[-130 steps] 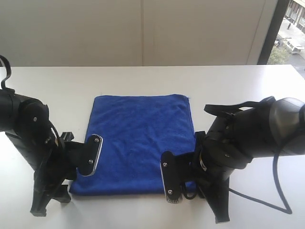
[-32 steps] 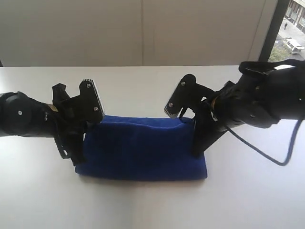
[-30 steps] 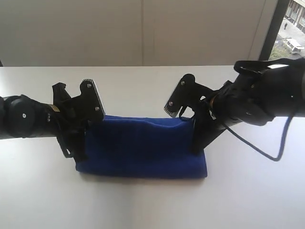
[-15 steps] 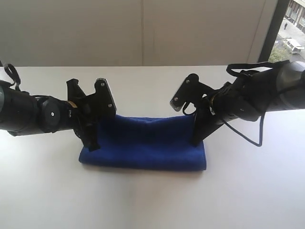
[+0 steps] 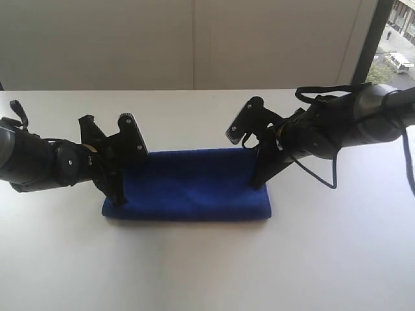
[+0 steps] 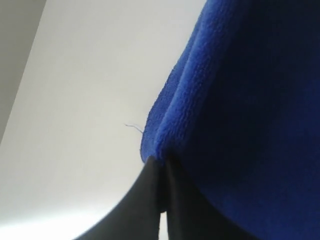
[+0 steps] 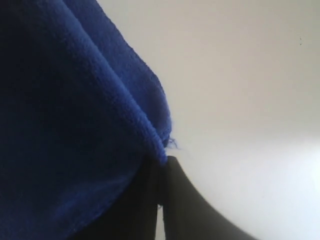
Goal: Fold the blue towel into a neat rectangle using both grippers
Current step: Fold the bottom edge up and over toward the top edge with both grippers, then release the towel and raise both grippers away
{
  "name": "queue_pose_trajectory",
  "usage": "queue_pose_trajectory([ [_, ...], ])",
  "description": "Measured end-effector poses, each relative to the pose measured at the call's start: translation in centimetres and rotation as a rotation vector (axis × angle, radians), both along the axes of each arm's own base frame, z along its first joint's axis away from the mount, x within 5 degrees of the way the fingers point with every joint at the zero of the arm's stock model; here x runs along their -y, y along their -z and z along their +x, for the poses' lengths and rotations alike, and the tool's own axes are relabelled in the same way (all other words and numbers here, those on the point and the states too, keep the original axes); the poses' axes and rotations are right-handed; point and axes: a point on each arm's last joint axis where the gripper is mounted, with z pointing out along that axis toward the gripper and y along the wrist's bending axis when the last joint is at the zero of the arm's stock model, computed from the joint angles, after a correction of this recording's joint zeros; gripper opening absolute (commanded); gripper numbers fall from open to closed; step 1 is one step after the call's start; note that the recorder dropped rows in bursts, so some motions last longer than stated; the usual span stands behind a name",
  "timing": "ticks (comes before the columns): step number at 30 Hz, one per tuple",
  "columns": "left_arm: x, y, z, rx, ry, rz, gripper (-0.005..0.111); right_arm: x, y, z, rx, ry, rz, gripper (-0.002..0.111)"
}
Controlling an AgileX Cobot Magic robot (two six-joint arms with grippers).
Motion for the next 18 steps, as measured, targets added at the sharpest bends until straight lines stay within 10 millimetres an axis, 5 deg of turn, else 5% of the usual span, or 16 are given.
queue_pose_trajectory([
  [7, 0.0, 1.5, 0.3, -0.002, -0.01, 0.017, 0.003, -0.4, 2.0, 1.1, -0.009, -0.013, 0.015, 0.006],
  [13, -0.1, 1.4, 0.4, 0.013, -0.018, 0.014, 0.058, -0.1, 2.3, 1.9, 0.001, 0.015, 0.041, 0.055],
  [18, -0.7, 0.3, 1.2, 0.146, -0.123, -0.026, 0.069, 0.2, 2.0, 1.9, 0.005, 0.026, 0.045, 0.056],
])
